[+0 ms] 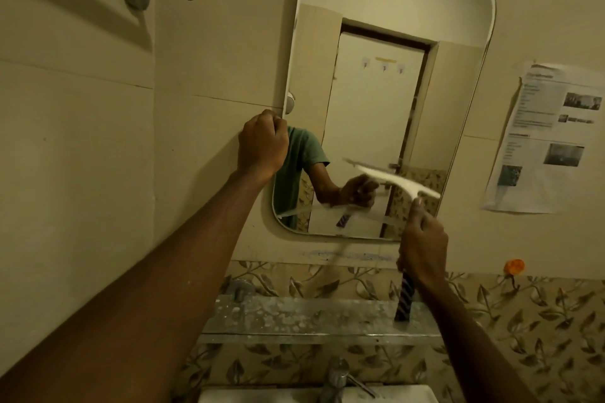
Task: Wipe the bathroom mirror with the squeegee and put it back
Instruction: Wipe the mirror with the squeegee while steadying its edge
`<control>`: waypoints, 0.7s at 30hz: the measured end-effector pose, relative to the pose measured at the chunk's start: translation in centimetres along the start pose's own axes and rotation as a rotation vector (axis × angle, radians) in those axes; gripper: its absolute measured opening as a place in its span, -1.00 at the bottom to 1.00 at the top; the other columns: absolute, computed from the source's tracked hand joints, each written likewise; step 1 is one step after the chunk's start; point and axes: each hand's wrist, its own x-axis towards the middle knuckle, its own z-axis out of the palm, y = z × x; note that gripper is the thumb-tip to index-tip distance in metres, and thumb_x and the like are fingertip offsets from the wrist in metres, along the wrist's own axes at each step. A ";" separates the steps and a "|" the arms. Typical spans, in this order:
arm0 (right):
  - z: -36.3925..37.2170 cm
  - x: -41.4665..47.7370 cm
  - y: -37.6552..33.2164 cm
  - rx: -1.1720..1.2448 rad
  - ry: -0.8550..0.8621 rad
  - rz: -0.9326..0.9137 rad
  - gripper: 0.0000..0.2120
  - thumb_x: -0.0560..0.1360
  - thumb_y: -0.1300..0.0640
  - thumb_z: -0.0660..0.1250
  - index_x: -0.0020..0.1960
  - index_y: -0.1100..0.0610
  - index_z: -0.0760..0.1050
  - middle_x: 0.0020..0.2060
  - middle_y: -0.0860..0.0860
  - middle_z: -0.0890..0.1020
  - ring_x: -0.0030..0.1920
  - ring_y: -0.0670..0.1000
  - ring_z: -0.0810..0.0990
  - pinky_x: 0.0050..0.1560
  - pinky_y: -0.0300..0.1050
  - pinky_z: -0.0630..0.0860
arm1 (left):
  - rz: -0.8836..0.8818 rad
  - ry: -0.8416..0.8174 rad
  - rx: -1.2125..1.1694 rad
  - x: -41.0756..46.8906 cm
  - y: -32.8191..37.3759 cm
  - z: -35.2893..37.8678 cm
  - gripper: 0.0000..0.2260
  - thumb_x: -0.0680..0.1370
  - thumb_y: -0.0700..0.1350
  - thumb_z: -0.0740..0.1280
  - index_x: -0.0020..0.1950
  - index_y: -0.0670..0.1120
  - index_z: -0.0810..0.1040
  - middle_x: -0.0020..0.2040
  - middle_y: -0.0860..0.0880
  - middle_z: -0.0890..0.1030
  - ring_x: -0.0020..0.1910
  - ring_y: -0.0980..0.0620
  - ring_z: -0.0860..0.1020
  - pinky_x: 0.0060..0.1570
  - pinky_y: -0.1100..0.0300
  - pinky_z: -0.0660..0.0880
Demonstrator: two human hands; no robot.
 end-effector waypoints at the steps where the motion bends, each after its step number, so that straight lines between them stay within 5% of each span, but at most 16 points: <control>1: 0.3 0.6 -0.8 -0.003 0.011 -0.026 -0.57 0.66 -0.08 0.00 -0.31 0.01 0.38 -0.47 0.03 0.48 -0.53 0.03 0.45 -0.52 -0.11 0.46 | -0.003 0.002 -0.013 -0.1 0.0 0.1 -0.74 0.61 -0.11 0.12 -0.08 -0.20 0.55 -0.16 -0.12 0.58 -0.19 0.02 0.47 -0.16 0.16 0.34; 5: 3.5 -2.5 1.0 -0.071 0.002 -0.010 -0.53 0.66 -0.03 -0.01 -0.36 0.09 0.35 -0.51 0.04 0.40 -0.56 -0.04 0.32 -0.60 -0.24 0.24 | -0.009 0.005 -0.025 0.0 -0.1 0.3 -0.74 0.61 -0.11 0.12 -0.10 -0.18 0.55 -0.16 -0.12 0.60 -0.18 0.02 0.48 -0.14 0.16 0.36; 10: 4.7 -7.5 3.0 -0.141 -0.080 0.040 -0.51 0.65 -0.07 -0.02 -0.37 0.09 0.36 -0.52 0.01 0.41 -0.54 -0.04 0.34 -0.51 -0.18 0.26 | 0.007 -0.007 0.003 -0.1 0.1 -0.3 -0.72 0.62 -0.13 0.12 -0.10 -0.23 0.56 -0.23 -0.06 0.50 -0.22 0.03 0.43 -0.23 0.21 0.26; 17: 3.3 2.9 -7.0 -0.041 0.040 -0.181 -0.51 0.68 -0.03 -0.04 -0.30 0.14 0.41 -0.48 0.05 0.43 -0.52 0.00 0.37 -0.50 -0.13 0.35 | -0.006 -0.053 -0.034 0.0 0.1 -1.0 -0.72 0.63 -0.13 0.12 -0.03 -0.24 0.56 -0.14 -0.15 0.58 -0.19 0.03 0.45 -0.19 0.20 0.31; 21: 5.9 -1.5 -3.3 -0.068 0.000 -0.119 -0.52 0.67 -0.02 -0.03 -0.33 0.12 0.41 -0.51 0.02 0.42 -0.54 -0.05 0.35 -0.55 -0.20 0.28 | -0.008 -0.053 -0.017 0.0 0.3 -1.1 -0.72 0.62 -0.14 0.11 0.00 -0.25 0.57 -0.04 -0.21 0.62 -0.16 0.05 0.42 -0.17 0.20 0.30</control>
